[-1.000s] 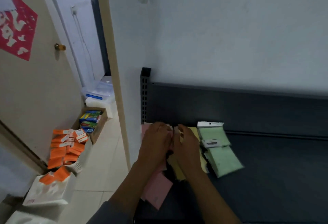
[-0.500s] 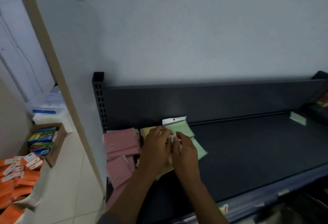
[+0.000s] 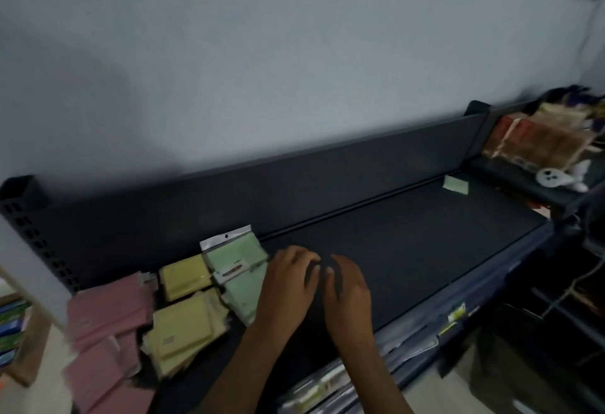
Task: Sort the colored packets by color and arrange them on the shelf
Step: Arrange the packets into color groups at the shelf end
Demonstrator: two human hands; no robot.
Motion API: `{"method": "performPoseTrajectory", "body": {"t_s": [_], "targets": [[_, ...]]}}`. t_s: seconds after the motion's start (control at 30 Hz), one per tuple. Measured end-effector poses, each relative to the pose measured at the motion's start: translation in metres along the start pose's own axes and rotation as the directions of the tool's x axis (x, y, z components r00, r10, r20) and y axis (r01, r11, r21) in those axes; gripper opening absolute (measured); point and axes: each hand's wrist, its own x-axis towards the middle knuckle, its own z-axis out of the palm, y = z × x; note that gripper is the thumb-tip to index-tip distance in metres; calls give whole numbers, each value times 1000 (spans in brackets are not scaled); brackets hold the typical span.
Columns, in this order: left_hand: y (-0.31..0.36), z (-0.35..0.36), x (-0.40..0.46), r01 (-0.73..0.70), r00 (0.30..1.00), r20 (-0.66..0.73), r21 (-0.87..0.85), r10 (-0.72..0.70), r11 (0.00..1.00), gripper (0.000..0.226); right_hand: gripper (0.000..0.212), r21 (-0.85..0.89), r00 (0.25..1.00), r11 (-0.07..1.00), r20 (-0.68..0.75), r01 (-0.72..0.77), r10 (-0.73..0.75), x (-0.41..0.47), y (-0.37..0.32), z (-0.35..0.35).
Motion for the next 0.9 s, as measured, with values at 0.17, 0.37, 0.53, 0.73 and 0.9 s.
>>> {"method": "performPoseTrajectory", "body": {"t_s": [0.17, 0.37, 0.53, 0.73, 0.9], "targets": [[58, 49, 22, -47, 997, 68, -19, 48, 999, 14, 44, 7, 994, 997, -74, -76, 76, 19, 46, -55], [130, 101, 45, -70, 989, 125, -75, 79, 995, 20, 44, -18, 983, 991, -132, -132, 128, 39, 101, -129], [189, 138, 53, -86, 971, 211, -125, 111, 988, 38, 40, 39, 963, 983, -193, -182, 186, 47, 139, -174], [250, 180, 71, -141, 954, 252, -93, 160, 986, 40, 40, 84, 951, 974, -213, -212, 225, 65, 175, -225], [279, 215, 77, -166, 942, 286, -58, 176, 984, 36, 39, 114, 931, 960, -240, -255, 276, 67, 202, -255]]}}
